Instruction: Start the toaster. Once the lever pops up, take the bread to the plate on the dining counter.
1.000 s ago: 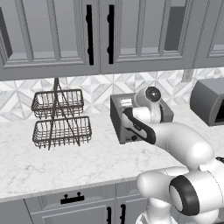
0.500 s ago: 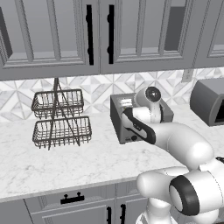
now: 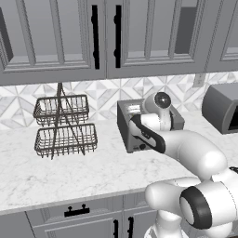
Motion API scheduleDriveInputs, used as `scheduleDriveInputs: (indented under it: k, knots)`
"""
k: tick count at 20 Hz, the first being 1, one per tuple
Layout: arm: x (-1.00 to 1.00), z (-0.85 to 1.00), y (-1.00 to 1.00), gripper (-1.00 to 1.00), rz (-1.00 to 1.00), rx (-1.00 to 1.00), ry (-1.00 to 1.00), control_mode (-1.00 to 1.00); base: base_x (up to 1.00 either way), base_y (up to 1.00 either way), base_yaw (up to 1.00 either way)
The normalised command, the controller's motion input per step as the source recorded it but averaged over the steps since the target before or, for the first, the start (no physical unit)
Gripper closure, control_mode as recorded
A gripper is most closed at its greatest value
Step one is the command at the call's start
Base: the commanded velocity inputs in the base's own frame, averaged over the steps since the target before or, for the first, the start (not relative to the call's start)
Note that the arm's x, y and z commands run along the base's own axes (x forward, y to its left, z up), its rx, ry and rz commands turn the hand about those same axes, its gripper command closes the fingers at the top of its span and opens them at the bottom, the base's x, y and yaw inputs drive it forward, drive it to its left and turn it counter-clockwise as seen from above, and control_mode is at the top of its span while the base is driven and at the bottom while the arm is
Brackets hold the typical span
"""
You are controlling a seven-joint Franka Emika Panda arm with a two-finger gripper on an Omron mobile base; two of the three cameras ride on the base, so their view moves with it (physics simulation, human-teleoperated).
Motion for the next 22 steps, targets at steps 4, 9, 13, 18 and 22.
scheduleDriveInputs:
  k: [4, 9, 13, 18, 22]
  knots:
    - [0.0, 0.0, 0.0, -1.0, 0.0, 0.0, 0.0, -1.0, 0.0, 0.0, 0.0]
    - [0.0, 0.0, 0.0, -1.0, 0.0, 0.0, 0.0, -1.0, 0.0, 0.0, 0.0]
    - [0.0, 0.0, 0.0, -1.0, 0.0, 0.0, 0.0, -1.0, 0.0, 0.0, 0.0]
    - [0.0, 0.0, 0.0, -1.0, 0.0, 0.0, 0.0, -1.0, 0.0, 0.0, 0.0]
    - [0.0, 0.0, 0.0, -1.0, 0.0, 0.0, 0.0, -1.0, 0.0, 0.0, 0.0]
